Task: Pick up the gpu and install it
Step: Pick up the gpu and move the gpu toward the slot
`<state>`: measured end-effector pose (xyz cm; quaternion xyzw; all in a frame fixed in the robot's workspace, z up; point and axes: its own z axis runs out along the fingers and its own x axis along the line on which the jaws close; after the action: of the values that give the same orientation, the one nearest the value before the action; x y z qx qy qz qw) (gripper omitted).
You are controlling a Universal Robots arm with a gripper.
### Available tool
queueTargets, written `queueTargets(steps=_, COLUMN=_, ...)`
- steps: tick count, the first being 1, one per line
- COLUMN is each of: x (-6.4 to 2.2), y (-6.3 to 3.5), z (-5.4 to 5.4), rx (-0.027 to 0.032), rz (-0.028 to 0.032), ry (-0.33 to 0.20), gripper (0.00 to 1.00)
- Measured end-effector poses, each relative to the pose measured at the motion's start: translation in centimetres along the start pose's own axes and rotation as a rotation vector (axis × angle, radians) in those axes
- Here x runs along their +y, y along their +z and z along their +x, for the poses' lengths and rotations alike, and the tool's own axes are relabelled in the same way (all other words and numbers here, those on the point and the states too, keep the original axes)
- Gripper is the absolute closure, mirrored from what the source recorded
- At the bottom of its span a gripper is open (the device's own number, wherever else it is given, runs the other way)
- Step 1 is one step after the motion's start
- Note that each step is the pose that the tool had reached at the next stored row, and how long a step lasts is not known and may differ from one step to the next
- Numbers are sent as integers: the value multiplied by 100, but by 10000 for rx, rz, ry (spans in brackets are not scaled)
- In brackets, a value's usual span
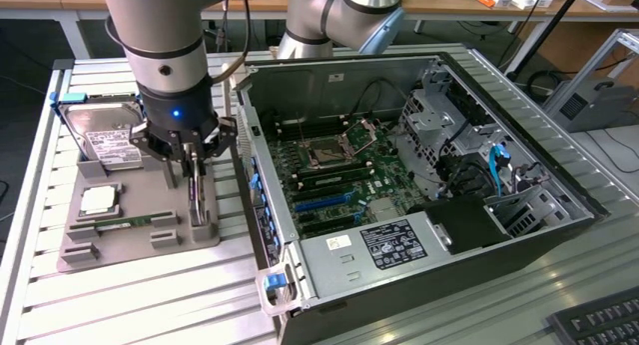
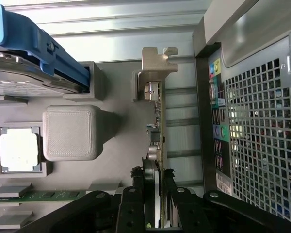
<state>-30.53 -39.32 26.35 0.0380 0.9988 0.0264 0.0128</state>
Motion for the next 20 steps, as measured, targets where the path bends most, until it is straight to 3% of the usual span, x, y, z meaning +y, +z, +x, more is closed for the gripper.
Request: queueTargets(steps=20, x=6, y=-114, z=-3, rx=13, rz=-189, ry=5, gripper=73)
